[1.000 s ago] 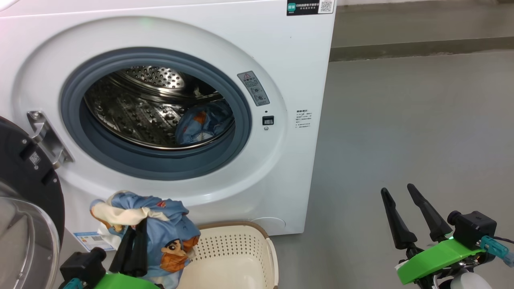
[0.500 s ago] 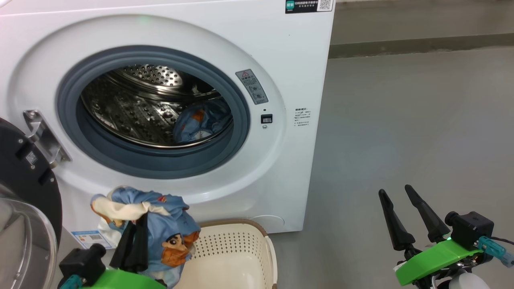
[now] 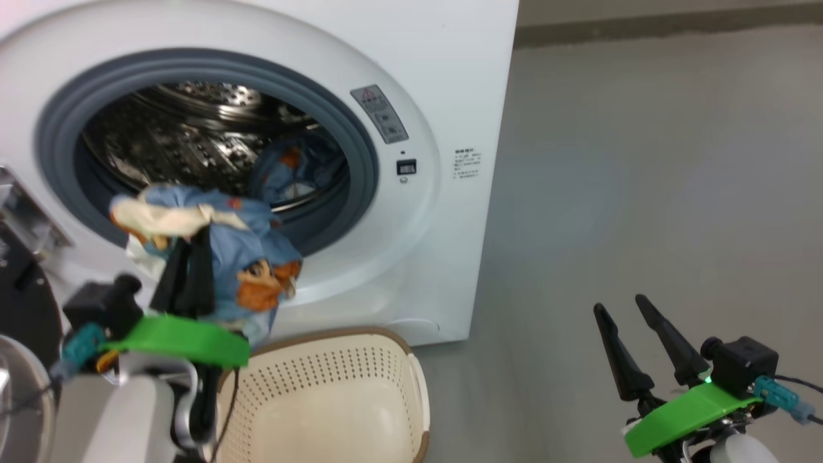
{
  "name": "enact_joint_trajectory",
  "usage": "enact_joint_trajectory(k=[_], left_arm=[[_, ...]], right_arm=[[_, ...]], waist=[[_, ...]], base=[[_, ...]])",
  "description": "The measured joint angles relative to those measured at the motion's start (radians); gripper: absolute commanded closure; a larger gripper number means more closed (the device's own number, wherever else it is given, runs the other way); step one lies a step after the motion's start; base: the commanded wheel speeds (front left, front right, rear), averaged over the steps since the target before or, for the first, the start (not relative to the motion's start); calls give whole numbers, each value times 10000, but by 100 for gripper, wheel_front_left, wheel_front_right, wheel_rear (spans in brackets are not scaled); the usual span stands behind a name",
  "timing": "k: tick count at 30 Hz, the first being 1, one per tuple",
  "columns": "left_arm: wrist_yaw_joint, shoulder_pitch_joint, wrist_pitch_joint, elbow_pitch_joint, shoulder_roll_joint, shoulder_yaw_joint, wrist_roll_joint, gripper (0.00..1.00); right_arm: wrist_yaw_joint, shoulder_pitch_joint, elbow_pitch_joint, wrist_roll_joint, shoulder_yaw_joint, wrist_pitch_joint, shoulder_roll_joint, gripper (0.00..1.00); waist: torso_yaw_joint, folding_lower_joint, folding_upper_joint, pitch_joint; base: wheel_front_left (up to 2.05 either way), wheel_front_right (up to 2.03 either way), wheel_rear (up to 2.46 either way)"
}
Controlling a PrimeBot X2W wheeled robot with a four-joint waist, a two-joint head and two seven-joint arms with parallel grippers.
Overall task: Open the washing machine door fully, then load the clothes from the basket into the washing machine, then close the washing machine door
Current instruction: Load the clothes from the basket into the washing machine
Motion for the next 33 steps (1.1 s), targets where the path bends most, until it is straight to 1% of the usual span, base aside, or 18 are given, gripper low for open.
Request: enact_joint_trajectory(k=[5,11,15,18,21,26,29,31,33], left_arm=[[-31,-1557,0,1243,33,150,0,100],[-36,-3480,0,3097,290,426,-13,100],[-77,-4801,0,4303,665,476,-282,100],[-77,-5751,-2,4928,1087,441,-462,100],[-77,-6660,0,5478,1394,385,-504,100],[-79,-7782,0,6046,1871,236,-527,100],[-79,-8265,0,6218,2132,215,-422,100],[-79,-8568,0,6121,2286,299,-299,100],[-77,-8748,4,5486,2360,577,13,100]], right_arm=[[0,-406,-142,0,2,0,8,0],[0,-1071,-403,-15,8,0,142,0],[0,-1400,-569,-31,6,0,362,0],[0,-1614,-717,-104,-2,0,552,0],[0,-1846,-848,-113,-52,0,744,0],[0,-2203,-974,-127,-44,0,1058,0],[0,-2279,-993,-184,-19,0,1141,0],[0,-2326,-991,-184,-10,0,1175,0],[0,-2378,-995,-186,-13,-2,1221,0]], waist=[[-195,0,0,634],[-510,0,0,1614],[-769,0,0,2372],[-981,0,-1,2999],[-1206,0,0,3653],[-1622,0,0,4697],[-1904,0,0,5221],[-2103,0,0,5514],[-2302,0,0,5753]], base=[[0,0,0],[0,0,0],[0,0,0],[0,0,0],[0,0,0],[0,0,0],[0,0,0],[0,0,0],[0,0,0]])
